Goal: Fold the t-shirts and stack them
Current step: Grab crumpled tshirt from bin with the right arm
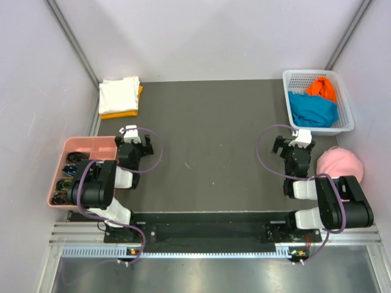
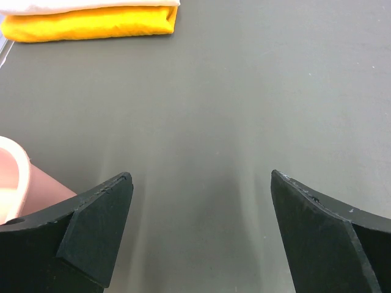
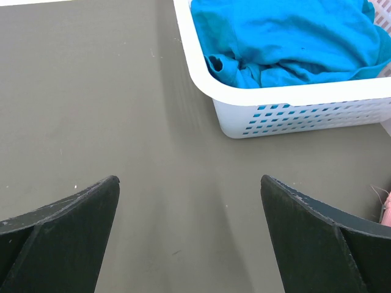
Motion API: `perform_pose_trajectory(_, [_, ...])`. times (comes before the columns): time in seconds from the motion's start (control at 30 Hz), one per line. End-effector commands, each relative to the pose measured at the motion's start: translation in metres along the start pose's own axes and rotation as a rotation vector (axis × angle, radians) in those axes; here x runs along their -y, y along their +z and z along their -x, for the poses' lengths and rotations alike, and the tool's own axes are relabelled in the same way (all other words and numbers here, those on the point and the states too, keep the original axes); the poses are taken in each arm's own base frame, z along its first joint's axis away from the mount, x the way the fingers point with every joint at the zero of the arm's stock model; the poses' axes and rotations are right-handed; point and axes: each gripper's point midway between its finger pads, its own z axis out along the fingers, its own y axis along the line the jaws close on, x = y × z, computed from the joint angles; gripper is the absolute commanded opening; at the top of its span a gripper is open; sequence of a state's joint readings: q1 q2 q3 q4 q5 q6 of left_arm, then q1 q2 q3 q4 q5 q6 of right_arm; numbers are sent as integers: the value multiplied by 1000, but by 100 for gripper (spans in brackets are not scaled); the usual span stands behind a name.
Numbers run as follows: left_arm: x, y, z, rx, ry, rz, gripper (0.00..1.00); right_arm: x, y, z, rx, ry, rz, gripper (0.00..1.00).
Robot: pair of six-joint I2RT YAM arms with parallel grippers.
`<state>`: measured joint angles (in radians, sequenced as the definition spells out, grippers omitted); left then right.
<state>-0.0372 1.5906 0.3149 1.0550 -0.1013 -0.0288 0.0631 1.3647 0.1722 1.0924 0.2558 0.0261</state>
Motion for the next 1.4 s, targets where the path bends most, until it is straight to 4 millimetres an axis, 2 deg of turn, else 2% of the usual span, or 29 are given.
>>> perform_pose_trajectory(0.0, [0,2,19,76,-20,-2,99,-4,5,15,49,6,14,99])
perform_pose_trajectory(0.83, [0,2,18,75,-18,-1,99,-3,4,15,52,9,10,99])
perform_pose_trajectory(1.0, [-8,4,28,70,-33,46,99,4,4,17,47,25,-36,99])
perform_pose_trajectory(1.1, [-4,3,26,36,-28,30,99,2,6,22,43,16,-24,99])
perform_pose_trajectory(1.27, [-1,-7,41,96,-7,19,99,6,4,30,-4,12,-51,99])
perform_pose_trajectory(1.33, [1,-7,43,76,8,34,99,5,6,40,4,14,-56,99])
perform_pose_trajectory(1.37, [-1,-8,51,84,16,62,99,5,6,39,0,10,-59,99])
